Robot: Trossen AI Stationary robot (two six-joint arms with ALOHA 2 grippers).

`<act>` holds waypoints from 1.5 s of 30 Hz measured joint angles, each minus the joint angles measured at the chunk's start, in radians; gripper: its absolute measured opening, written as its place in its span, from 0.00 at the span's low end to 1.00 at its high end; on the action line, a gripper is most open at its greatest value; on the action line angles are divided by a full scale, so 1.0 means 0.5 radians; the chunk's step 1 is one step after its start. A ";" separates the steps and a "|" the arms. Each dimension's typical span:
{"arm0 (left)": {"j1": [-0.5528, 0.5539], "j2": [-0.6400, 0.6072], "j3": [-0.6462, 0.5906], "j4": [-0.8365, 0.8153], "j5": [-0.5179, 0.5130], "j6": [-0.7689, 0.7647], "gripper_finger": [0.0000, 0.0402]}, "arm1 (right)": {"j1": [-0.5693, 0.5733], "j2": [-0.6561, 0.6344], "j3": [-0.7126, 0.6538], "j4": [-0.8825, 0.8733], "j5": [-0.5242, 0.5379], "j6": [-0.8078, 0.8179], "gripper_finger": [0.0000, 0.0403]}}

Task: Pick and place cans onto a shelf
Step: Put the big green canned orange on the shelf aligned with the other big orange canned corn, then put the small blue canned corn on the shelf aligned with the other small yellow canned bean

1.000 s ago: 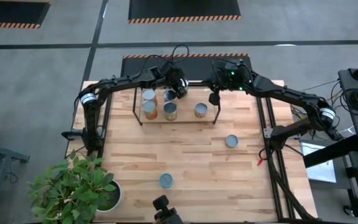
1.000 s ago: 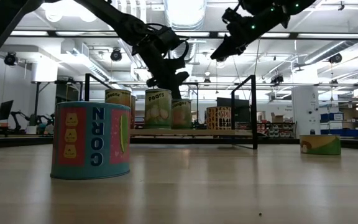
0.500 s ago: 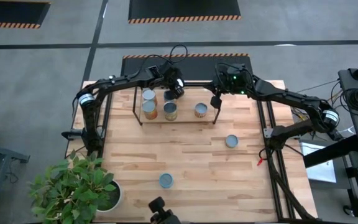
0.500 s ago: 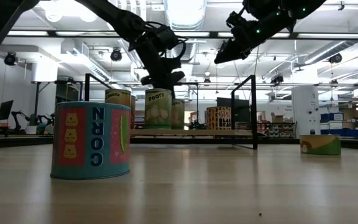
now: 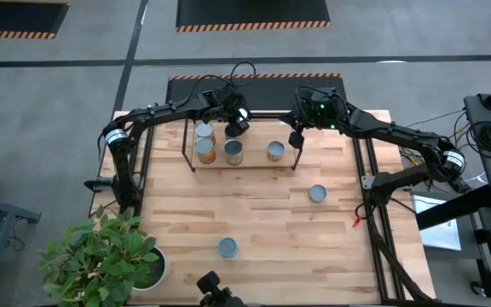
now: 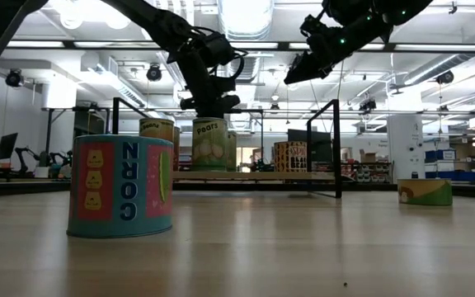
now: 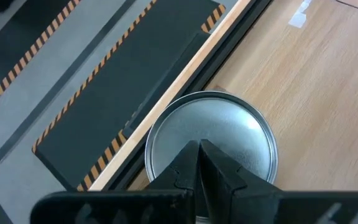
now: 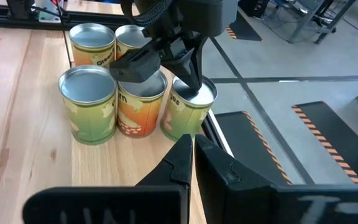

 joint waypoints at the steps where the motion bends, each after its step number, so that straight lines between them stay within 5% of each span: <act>1: 0.000 -0.001 0.000 -0.012 -0.008 -0.008 0.00 | 0.000 0.000 0.000 0.000 0.000 0.000 0.02; 45: -0.008 -0.110 -0.005 -0.120 -0.065 -0.103 0.00 | 0.000 0.002 -0.002 -0.001 0.000 0.000 0.02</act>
